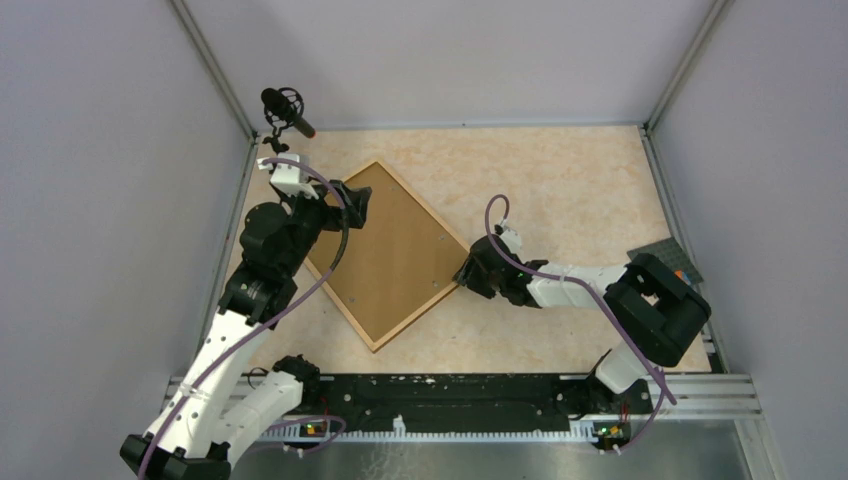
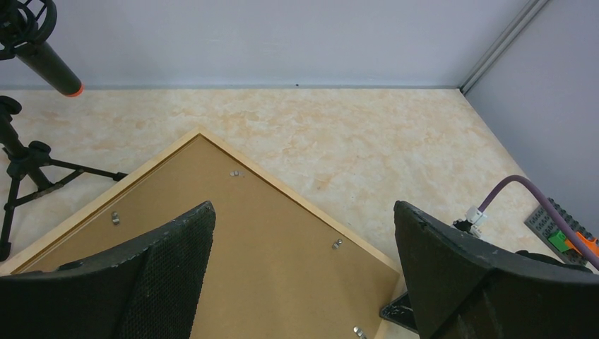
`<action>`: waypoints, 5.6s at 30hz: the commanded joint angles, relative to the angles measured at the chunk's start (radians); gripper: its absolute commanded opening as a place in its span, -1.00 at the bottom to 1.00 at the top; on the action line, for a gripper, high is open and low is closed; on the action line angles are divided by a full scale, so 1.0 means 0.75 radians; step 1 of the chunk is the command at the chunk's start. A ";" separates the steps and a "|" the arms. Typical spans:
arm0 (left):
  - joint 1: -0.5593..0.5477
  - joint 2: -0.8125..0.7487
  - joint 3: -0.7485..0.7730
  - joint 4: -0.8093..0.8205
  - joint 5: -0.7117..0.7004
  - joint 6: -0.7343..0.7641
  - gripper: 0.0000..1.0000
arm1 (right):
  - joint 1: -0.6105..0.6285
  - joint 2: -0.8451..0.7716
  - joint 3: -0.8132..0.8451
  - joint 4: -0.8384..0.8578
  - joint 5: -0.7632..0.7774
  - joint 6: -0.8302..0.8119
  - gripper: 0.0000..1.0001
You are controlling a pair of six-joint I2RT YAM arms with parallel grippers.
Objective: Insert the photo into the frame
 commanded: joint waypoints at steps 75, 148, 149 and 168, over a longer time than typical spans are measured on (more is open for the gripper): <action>0.014 0.006 -0.025 0.073 0.061 -0.027 0.97 | -0.224 0.119 -0.051 -0.651 0.132 -0.521 -0.35; 0.157 1.661 1.059 -0.655 -0.097 0.149 0.65 | -0.566 -0.426 0.210 -0.661 -0.246 -1.163 0.98; 0.157 1.679 1.056 -0.644 -0.086 0.169 0.64 | -0.566 -0.468 0.200 -0.643 -0.245 -1.135 0.98; 0.176 1.683 0.797 -0.786 0.043 0.009 -1.00 | -0.574 -0.391 0.150 -0.751 -0.240 -1.106 0.88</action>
